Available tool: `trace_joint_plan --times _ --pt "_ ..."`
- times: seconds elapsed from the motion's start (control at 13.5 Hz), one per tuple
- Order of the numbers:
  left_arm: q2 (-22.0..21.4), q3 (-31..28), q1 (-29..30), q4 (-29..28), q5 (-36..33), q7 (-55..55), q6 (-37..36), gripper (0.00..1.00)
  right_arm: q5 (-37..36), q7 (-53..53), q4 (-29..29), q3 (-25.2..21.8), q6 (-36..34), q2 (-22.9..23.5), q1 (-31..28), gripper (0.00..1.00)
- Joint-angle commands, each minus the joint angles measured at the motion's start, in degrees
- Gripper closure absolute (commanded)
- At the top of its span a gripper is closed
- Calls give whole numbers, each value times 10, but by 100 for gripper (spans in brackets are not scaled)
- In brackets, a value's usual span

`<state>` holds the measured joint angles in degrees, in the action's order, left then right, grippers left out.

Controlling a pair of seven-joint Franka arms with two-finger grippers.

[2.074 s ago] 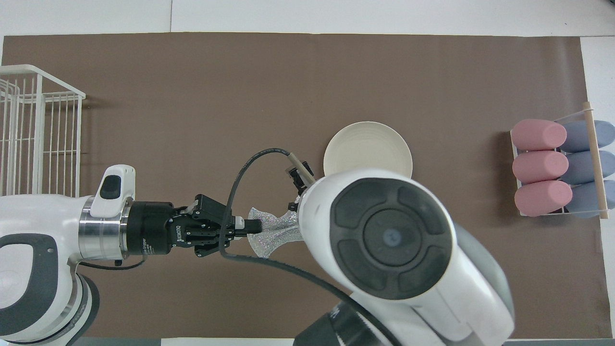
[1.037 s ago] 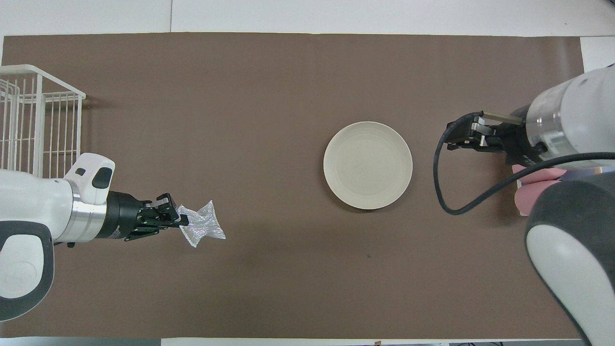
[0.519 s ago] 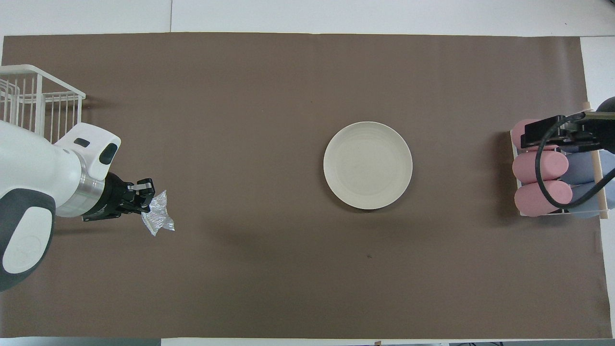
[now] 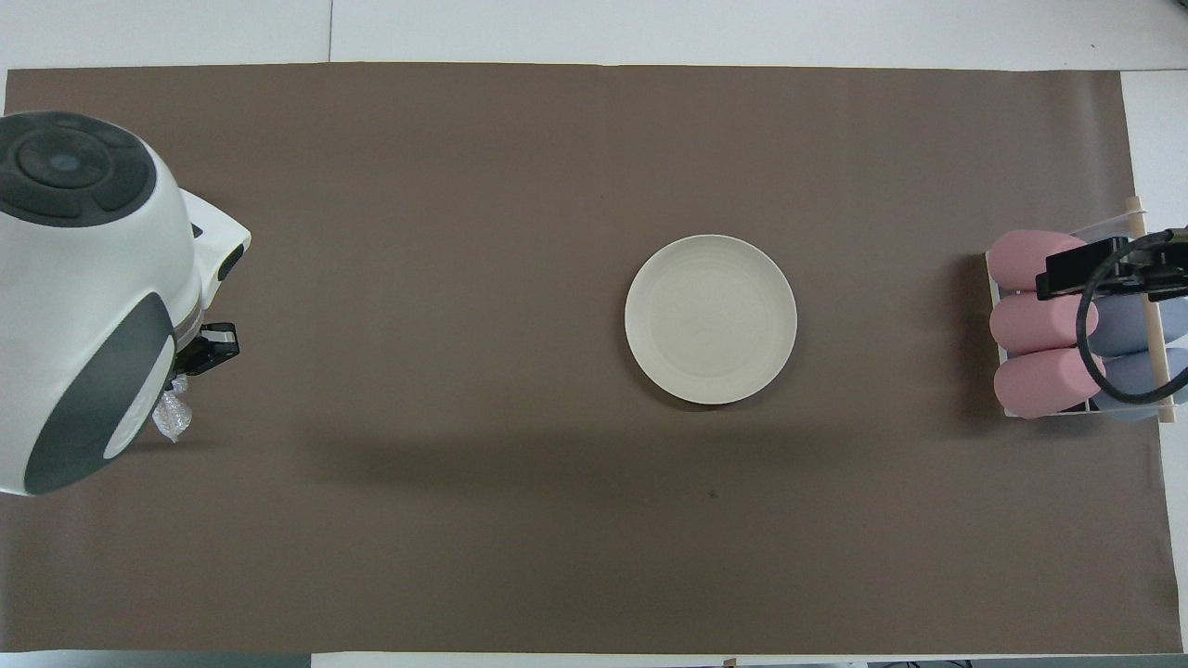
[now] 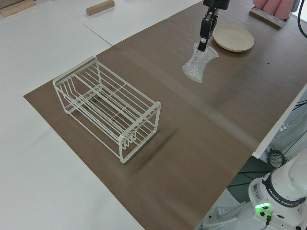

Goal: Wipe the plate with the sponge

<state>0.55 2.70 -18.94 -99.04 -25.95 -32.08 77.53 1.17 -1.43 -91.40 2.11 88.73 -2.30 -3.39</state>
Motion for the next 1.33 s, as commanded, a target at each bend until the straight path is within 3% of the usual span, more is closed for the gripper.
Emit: trace_joint_plan --times 0.0,0.3,0.67,0.96,1.26 --pt "47 -3 -14 26 -94 -8 -36 100 8 -28 5 4 -4 -2 -6 0" --pt "86 -2 -8 25 -245 -6 -35 100 7 -3 5 4 -8 -2 -6 0" --pt "202 -2 1 30 -404 9 11 100 8 -3 5 4 -11 -2 -7 0" --pt "220 -2 36 14 -415 11 82 100 7 -5 4 5 -10 -3 -6 0" --pt "219 -2 45 1 -412 9 90 100 7 -7 4 8 -8 -3 -6 0"
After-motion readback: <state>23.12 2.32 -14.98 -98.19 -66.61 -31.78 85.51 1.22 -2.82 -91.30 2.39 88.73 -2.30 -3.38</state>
